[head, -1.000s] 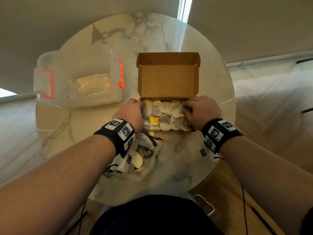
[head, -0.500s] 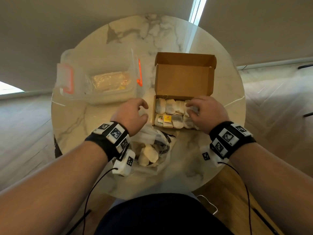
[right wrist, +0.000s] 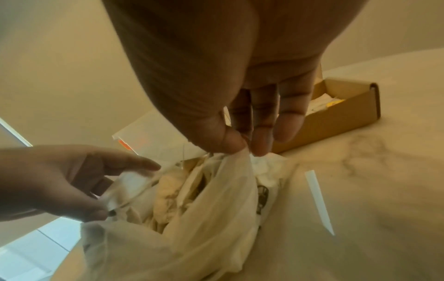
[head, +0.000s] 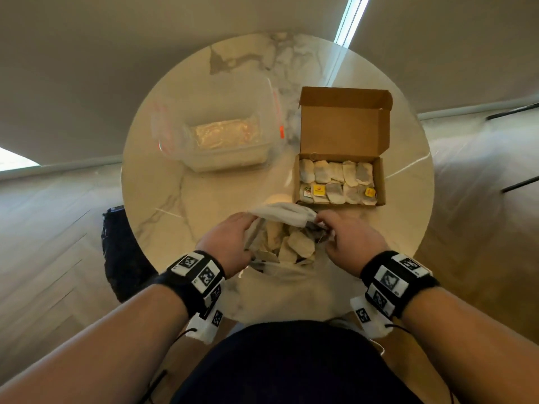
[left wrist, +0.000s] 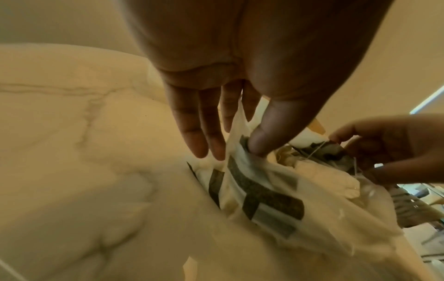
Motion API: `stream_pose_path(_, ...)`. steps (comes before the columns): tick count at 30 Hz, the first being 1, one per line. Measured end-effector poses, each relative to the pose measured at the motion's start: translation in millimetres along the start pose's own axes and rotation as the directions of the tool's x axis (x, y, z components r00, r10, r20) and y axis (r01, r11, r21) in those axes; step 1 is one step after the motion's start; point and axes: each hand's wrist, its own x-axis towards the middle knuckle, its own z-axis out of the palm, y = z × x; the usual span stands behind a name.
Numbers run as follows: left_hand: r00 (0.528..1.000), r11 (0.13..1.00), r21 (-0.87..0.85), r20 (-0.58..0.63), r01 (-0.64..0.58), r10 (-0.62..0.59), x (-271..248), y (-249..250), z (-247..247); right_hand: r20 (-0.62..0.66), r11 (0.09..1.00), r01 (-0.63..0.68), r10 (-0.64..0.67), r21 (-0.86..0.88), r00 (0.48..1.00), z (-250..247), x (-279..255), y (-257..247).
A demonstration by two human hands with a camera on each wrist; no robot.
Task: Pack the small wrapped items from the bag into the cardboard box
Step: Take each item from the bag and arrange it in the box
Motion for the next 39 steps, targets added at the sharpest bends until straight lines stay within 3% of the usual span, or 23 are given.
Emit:
stream_pose_path(4, 1.000, 1.000, 0.014, -0.008, 0.016, -0.016, -1, 0, 3, -0.146, 0.999, -0.053, 0.050, -0.013, 0.988, -8, -10, -8)
stream_pose_path(8, 1.000, 1.000, -0.016, -0.023, -0.012, 0.011, -2, 1, -1, -0.265, 0.981, 0.112, -0.067, 0.158, 0.962, -21, -28, -31)
stream_pose_path(13, 0.999, 0.998, -0.041, -0.016, -0.043, 0.043, -3, 0, -3, -0.373, 0.897, 0.313, -0.188, 0.313, 0.909, -23, -34, -58)
stream_pose_path(18, 0.999, 0.999, -0.005, 0.035, -0.036, 0.037, -9, 5, -6, -0.139, 0.987, 0.072, -0.052, 0.143, 0.989, -11, -12, -57)
stream_pose_path(22, 1.000, 1.000, -0.018, 0.022, -0.012, 0.012, -9, 8, -5, -0.067, 0.945, 0.256, -0.248, 0.205, 0.966, -13, -18, -61)
stream_pose_path(24, 1.000, 0.999, -0.038, 0.009, -0.005, 0.005, -10, 10, -5, -0.004, 0.942, 0.277, -0.281, 0.190, 0.960, -10, -21, -70)
stream_pose_path(27, 1.000, 0.998, -0.062, 0.006, -0.002, 0.002, -12, 13, -6, -0.048, 0.995, 0.038, -0.033, 0.096, 0.998, 1, -7, -74)
stream_pose_path(29, 1.000, 0.998, -0.070, 0.004, -0.005, 0.005, -14, 14, -5, -0.060, 0.994, -0.069, 0.074, 0.081, 0.995, 9, 6, -75)
stream_pose_path(33, 1.000, 0.997, -0.072, -0.023, 0.009, -0.010, -14, 14, 0, 0.011, 0.991, -0.128, 0.127, 0.037, 0.992, 24, 25, -92)
stream_pose_path(39, 0.998, 0.998, -0.050, -0.043, 0.034, -0.036, -16, 12, -3, -0.028, 0.995, -0.090, 0.089, -0.046, 0.996, 36, 34, -97)
